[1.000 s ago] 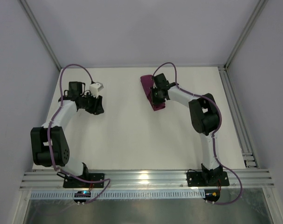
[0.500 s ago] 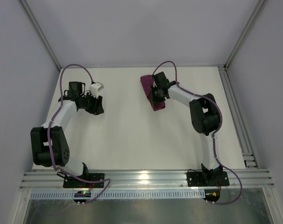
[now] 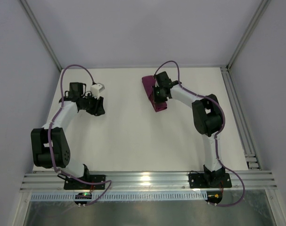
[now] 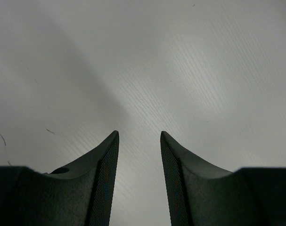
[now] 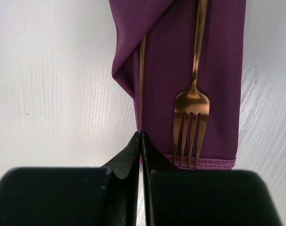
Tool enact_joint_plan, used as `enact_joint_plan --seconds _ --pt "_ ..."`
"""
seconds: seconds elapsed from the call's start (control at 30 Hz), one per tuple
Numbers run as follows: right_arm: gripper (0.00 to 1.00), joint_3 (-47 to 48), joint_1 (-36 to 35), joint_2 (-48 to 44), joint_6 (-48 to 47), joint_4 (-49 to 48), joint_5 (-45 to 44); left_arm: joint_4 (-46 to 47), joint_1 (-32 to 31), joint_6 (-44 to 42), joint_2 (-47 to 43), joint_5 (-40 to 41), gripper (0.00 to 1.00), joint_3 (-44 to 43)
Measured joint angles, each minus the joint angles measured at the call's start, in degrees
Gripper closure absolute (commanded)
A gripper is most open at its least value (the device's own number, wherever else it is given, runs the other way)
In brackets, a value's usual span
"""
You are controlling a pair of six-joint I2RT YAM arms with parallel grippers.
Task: Fold the napkin into a case and place the utensils inside
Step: Move the knife to the folded napkin.
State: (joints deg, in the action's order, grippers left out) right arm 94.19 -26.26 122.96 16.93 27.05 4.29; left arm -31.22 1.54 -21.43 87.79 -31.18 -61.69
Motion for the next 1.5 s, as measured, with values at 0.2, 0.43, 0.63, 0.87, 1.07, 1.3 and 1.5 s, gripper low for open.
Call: enact_joint_plan --seconds 0.2,0.43,0.63,0.87,1.07,1.3,1.5 --pt "0.96 0.0 1.66 0.0 0.9 -0.11 2.08 0.0 0.0 -0.02 0.0 0.0 0.58 0.0" --pt "0.96 0.0 3.32 0.0 1.92 -1.4 4.15 0.0 0.0 -0.04 0.0 -0.02 0.58 0.0" --pt "0.96 3.45 4.04 1.2 1.7 1.2 6.73 -0.2 0.0 -0.07 0.0 0.0 0.58 0.0" --pt "0.96 6.71 4.31 4.28 1.18 2.08 8.7 -0.37 0.0 -0.07 0.0 -0.09 0.57 0.0" --pt "0.96 6.75 4.87 6.12 1.22 2.05 9.4 -0.48 0.0 -0.11 0.0 -0.09 0.58 0.0" --pt "0.96 6.75 5.35 6.12 1.2 2.1 9.68 -0.81 0.0 -0.15 0.0 -0.11 0.58 0.0" --pt "0.96 7.63 5.66 6.12 0.76 3.72 10.08 -0.83 0.0 -0.24 0.0 -0.11 0.58 0.0"
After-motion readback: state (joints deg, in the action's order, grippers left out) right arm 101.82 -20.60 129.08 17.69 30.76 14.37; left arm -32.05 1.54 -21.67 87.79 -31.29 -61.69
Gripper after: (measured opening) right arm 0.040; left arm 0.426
